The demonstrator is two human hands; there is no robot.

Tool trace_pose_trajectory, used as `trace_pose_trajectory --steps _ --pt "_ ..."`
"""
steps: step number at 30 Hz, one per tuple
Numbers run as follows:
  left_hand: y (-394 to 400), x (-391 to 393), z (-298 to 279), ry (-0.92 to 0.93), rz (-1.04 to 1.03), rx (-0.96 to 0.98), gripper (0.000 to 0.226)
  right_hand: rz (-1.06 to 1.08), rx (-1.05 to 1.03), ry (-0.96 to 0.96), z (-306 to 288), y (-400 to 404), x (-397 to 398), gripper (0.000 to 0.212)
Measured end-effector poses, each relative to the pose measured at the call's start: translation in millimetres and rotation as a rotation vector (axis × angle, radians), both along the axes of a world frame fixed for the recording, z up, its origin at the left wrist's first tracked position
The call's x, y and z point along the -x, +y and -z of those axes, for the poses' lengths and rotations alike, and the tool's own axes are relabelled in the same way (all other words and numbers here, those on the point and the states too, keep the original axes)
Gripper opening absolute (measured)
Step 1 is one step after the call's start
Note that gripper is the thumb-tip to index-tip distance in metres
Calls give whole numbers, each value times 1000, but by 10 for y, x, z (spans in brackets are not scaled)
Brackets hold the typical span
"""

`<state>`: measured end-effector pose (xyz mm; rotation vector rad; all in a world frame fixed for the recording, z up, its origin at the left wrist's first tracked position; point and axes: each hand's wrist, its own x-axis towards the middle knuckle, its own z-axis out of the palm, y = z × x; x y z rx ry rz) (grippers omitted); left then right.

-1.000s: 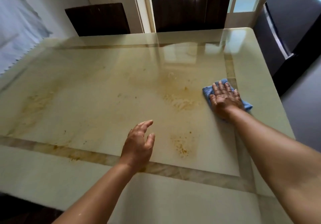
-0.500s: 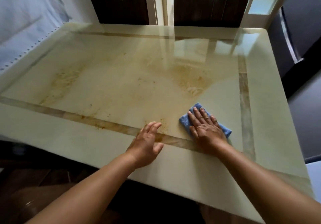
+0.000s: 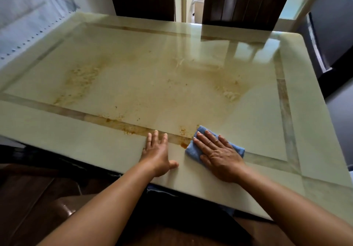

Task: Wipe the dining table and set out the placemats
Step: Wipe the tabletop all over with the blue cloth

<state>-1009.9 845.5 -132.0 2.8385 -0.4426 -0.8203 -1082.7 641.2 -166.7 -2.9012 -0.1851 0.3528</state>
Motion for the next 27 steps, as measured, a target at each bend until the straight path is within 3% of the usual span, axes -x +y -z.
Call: trace_pose_trajectory --steps 5,11,20,27 --pt "32 -34 31 -38 18 -1 107 -2 17 -11 -3 110 -244 57" --pt "25 -49 37 -37 16 -7 107 -151 -31 -36 52 61 -465 54" --pt "35 -77 12 -6 -18 11 107 280 24 -23 17 -901 -1463 54" --pt "16 -106 -8 -49 -40 35 105 378 14 -92 41 -1052 -1569 58"
